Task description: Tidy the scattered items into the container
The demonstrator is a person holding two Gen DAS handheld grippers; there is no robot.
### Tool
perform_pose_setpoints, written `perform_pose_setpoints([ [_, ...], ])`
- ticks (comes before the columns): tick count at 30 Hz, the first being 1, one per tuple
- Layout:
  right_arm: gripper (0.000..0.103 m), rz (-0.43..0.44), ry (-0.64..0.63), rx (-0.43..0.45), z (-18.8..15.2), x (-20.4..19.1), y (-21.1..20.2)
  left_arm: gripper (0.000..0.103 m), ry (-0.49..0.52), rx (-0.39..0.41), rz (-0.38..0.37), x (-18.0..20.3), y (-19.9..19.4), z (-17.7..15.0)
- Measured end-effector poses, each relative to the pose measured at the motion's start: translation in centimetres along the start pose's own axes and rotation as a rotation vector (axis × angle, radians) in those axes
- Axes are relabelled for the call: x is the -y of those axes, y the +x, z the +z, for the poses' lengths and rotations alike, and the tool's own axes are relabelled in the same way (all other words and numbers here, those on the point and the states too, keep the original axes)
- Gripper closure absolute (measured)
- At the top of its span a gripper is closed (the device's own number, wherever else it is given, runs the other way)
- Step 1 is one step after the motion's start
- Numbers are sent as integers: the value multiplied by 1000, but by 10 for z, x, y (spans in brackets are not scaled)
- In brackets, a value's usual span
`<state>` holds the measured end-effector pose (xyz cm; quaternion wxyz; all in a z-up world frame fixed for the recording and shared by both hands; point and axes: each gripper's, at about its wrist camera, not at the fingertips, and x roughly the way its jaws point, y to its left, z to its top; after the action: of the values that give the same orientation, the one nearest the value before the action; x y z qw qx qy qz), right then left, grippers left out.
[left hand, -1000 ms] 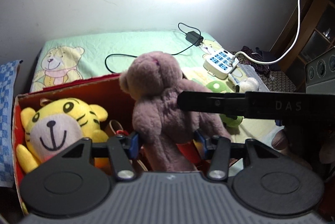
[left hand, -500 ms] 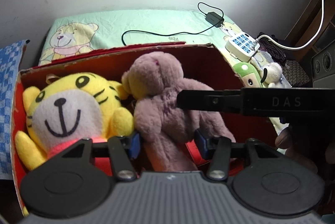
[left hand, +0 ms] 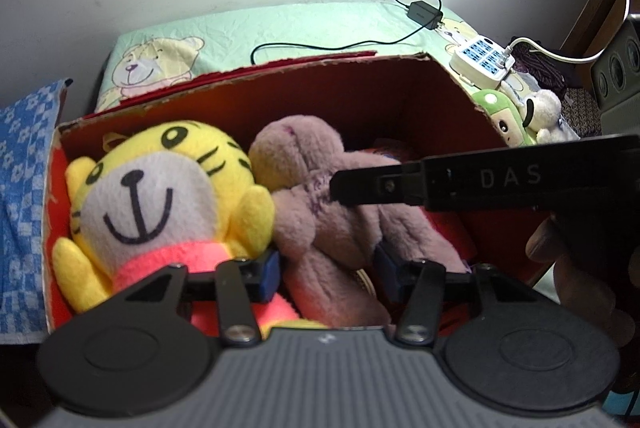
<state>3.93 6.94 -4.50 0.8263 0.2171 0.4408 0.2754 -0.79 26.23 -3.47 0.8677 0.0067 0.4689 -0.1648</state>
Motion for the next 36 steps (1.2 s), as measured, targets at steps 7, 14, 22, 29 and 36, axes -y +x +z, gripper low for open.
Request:
perform_pose_setpoints([
  [7, 66, -18, -26, -39, 0, -1, 2, 51, -17, 14, 24, 2, -11, -4],
  [14, 75, -9, -16, -90, -1, -1, 11, 50, -20, 60, 29, 8, -27, -4],
  [22, 74, 16, 16, -114, -5, -4, 13, 50, -38, 46, 42, 7, -19, -7],
  [29, 71, 9, -4, -72, -2, -6, -2, 49, -49, 26, 61, 8, -14, -6],
  [36, 79, 4, 21, 11, 1, -1, -15, 47, -53, -4, 86, 10, -10, -3],
])
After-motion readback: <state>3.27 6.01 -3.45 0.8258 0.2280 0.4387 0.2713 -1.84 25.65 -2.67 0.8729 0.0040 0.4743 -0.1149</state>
